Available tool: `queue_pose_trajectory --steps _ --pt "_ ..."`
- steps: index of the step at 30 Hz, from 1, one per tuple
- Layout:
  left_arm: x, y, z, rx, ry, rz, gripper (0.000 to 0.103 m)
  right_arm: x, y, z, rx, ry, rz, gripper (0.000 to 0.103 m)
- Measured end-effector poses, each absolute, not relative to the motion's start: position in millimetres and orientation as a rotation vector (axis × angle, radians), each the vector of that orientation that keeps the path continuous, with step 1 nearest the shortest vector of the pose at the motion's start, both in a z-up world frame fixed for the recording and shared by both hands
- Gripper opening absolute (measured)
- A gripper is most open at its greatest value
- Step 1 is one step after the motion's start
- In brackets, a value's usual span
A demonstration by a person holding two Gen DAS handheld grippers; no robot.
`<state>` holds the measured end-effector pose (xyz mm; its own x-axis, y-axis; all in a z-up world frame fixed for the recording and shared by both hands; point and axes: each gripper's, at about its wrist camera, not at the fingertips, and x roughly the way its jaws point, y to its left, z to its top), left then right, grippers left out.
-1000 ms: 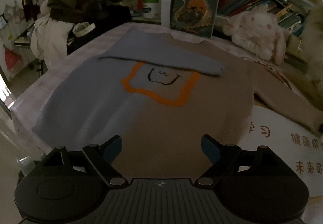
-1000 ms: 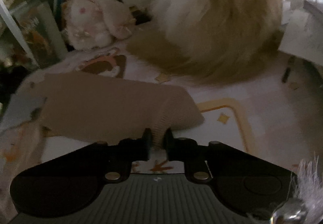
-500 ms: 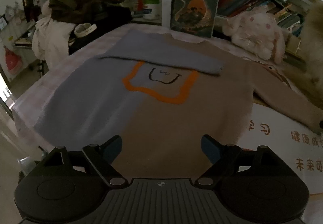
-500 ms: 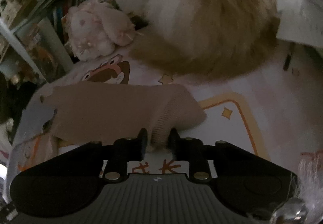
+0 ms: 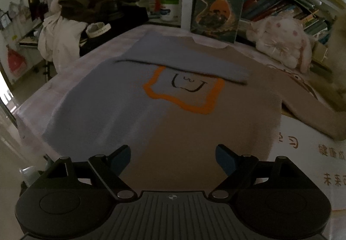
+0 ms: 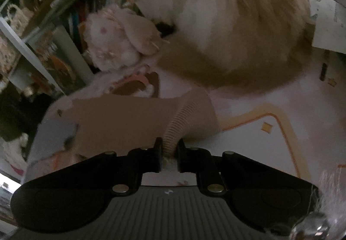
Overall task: Fold clothes
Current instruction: 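Lift the tan sleeve with the right gripper, fold it across the body, release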
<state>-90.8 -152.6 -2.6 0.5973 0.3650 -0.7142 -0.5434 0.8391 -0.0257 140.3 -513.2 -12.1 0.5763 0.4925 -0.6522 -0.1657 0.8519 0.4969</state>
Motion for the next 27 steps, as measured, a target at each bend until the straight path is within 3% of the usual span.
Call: queue_pose_trajectory --steps 11,27 --pt "-102 -100 4 -0.255 0.673 0.506 0.088 132 -435 42 0.371 0.775 0.514 0.011" --pt "-118 34 11 -0.160 0.625 0.359 0.088 107 -248 91 0.317 0.666 0.539 0.011"
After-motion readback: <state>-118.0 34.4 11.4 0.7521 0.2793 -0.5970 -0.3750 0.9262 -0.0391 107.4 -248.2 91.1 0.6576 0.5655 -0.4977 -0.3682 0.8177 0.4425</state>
